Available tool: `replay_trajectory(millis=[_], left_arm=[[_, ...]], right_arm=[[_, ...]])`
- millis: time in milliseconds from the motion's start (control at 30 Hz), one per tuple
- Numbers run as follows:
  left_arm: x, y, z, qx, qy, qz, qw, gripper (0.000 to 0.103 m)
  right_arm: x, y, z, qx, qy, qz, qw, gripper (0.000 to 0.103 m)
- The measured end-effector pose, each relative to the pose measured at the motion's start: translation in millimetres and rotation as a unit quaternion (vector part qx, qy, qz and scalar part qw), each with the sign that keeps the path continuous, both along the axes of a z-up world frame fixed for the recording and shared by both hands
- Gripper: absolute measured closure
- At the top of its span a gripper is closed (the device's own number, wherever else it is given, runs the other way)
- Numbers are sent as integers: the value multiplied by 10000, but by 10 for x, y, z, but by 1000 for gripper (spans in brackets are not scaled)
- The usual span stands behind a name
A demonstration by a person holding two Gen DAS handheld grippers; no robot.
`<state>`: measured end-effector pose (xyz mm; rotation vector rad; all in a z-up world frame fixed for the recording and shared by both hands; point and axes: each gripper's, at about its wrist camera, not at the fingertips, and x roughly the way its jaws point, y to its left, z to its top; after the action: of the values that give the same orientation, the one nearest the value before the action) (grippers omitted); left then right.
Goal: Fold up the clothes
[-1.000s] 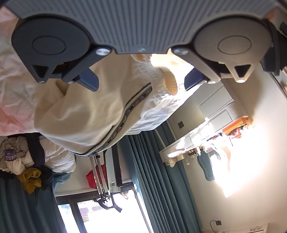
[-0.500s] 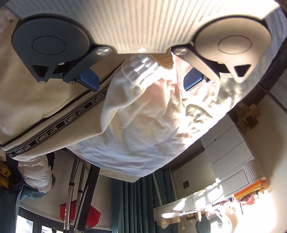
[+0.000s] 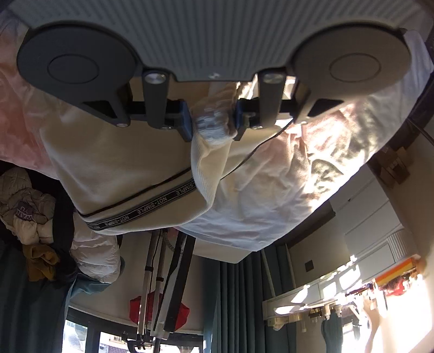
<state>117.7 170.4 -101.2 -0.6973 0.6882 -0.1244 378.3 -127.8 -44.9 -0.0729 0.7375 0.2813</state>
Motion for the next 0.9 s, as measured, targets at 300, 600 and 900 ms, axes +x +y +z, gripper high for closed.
replay_trajectory(millis=[300,600,900], left_arm=[[-30,83,-24,-530,28,-81,9986,80],[-160,-195,19,177,-9,-277,9995,74],[-361,-237,50,396,-36,12,9992,63]], right_arm=[[-1157,-1363,-54,1254,-330,-1437,9811,71],[-1836,-1960,-1336,2591,738,-2087,9401,71],[-1952,-2233,-1497,3458,367,-1927,9176,59]])
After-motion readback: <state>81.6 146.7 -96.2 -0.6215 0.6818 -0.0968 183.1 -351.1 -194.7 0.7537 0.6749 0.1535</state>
